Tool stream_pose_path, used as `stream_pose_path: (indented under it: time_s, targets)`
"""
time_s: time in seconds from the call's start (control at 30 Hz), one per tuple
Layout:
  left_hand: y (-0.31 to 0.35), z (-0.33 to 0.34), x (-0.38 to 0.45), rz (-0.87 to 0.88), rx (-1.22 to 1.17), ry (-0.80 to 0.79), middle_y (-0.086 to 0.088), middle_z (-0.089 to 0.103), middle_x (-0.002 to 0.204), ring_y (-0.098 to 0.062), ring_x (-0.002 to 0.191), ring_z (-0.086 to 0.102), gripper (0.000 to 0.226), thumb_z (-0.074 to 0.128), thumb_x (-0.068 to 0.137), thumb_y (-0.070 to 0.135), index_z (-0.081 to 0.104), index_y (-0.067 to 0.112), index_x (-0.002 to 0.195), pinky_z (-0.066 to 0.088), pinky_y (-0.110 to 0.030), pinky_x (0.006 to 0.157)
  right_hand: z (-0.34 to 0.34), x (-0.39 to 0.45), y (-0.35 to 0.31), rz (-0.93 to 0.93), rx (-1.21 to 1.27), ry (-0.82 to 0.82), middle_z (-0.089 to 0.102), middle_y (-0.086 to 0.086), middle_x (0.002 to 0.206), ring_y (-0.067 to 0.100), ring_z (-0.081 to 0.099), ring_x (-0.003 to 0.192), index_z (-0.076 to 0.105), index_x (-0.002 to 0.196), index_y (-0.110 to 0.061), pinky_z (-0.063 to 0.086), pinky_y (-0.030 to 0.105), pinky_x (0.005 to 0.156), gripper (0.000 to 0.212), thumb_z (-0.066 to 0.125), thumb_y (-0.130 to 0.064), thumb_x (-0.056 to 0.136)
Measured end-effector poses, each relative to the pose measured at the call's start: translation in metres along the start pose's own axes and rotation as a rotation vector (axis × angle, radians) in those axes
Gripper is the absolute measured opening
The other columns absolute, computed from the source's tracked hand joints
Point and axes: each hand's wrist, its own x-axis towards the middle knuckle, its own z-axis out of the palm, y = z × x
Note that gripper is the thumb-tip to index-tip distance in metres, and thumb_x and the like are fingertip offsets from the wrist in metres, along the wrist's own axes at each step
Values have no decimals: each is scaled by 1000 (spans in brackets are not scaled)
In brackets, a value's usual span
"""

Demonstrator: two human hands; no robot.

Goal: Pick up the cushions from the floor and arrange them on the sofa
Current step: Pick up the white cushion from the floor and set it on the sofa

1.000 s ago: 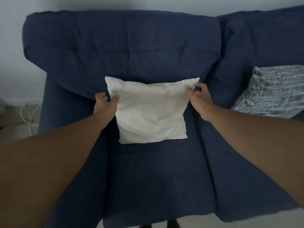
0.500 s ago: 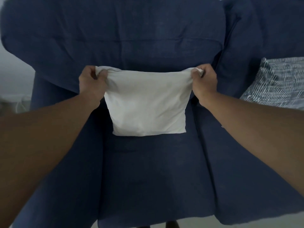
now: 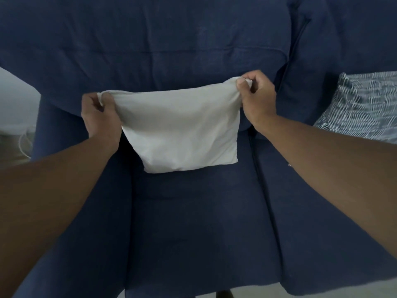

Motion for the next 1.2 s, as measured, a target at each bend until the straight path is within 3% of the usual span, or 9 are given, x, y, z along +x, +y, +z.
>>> stream_pose_path:
  time_s: [0.13,0.2,0.3,0.37,0.43,0.57,0.77,1.0,1.2]
  targets:
    - [1,0,-10,13,128,114,5,58,129,-19,118,56,36,48,105,41,53,19,133,44,-39,106,2,-16,4,-43,-161,141,64,-3,116,10,60,101,64,123,-15,53,36,93,32,64,-32,96]
    - [1,6,-26,246,325,196,-1,52,147,-27,136,48,43,49,103,41,53,20,140,30,-43,115,5,-32,1,-261,-359,240,62,6,133,24,59,119,66,128,-14,47,40,99,39,66,-31,93]
    - [-7,28,-60,720,488,-111,-2,49,158,-27,150,39,43,56,104,36,56,20,144,15,-44,121,26,-62,-4,-673,-520,-5,61,14,145,35,57,132,69,132,-11,42,50,110,39,66,-25,96]
    - [-14,45,-77,877,604,-329,-4,44,164,-31,156,32,50,57,104,32,51,15,150,13,-53,126,45,-77,1,-823,-666,-236,56,16,155,37,52,143,63,144,-8,36,58,119,49,60,-31,101]
    - [-18,55,-79,935,793,-417,-8,30,173,-34,161,21,61,53,107,34,37,13,161,12,-56,129,54,-77,8,-812,-847,-387,46,14,165,36,40,154,49,157,-7,24,60,126,62,46,-43,106]
    - [-20,53,-37,996,1135,-429,-9,-3,179,-39,164,-3,67,30,112,41,-1,26,170,-3,-58,130,40,-38,14,-697,-1023,-391,33,15,172,41,27,159,32,166,-13,15,62,129,64,30,-42,108]
    - [-3,37,12,775,1307,-288,-15,-8,177,-44,162,-8,66,29,112,31,-8,28,167,-7,-65,127,12,3,8,-702,-1199,-418,34,6,173,41,29,158,33,165,-11,10,71,126,62,26,-45,113]
    - [-6,16,5,631,1268,-322,-15,-3,178,-38,163,-3,79,39,103,13,-5,23,169,4,-64,129,0,-20,-3,-507,-1098,-404,23,9,177,34,14,164,21,169,-10,3,59,131,60,22,-36,115]
    - [10,-10,4,341,1125,-251,-9,-9,178,-32,163,-13,65,21,113,26,-10,11,168,-5,-55,131,-49,-14,3,-301,-1032,-295,22,13,176,34,13,164,21,168,-6,-1,56,132,59,22,-31,114]
